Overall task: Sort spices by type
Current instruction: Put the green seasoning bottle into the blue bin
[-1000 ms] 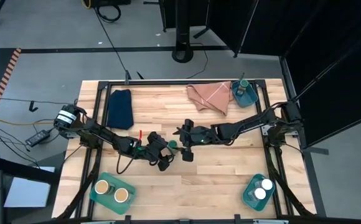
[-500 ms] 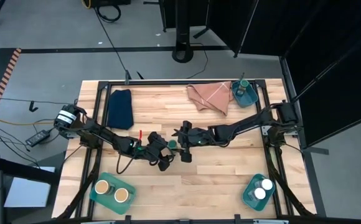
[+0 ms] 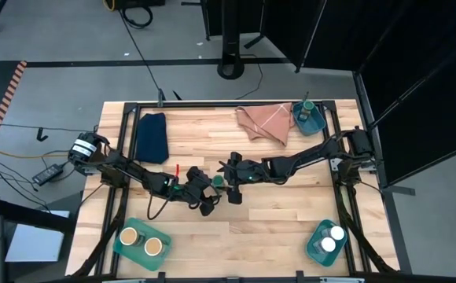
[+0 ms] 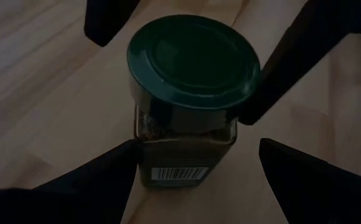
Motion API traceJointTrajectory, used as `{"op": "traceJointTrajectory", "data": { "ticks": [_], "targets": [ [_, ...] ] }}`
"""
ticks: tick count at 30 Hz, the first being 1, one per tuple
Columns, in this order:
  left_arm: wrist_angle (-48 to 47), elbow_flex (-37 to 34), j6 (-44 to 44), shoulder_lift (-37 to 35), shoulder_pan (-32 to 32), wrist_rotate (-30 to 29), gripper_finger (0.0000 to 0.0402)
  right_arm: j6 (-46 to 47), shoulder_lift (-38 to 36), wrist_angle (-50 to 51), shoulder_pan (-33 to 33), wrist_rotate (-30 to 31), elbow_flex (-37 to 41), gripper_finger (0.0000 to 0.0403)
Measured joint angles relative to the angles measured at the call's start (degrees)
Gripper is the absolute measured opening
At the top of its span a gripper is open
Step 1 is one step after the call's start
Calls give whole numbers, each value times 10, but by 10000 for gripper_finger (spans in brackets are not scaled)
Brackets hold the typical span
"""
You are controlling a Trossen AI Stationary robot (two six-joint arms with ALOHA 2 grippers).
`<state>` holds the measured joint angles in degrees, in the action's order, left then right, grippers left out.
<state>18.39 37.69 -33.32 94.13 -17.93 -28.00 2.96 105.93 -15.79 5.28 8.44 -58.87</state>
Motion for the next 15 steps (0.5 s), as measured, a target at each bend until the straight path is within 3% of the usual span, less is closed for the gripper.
{"op": "traceJointTrajectory", "data": {
  "ticks": [15],
  "targets": [
    [1,0,0,0,0,0,339,-2,0,0,-7,-13,0,276]
  ]
}}
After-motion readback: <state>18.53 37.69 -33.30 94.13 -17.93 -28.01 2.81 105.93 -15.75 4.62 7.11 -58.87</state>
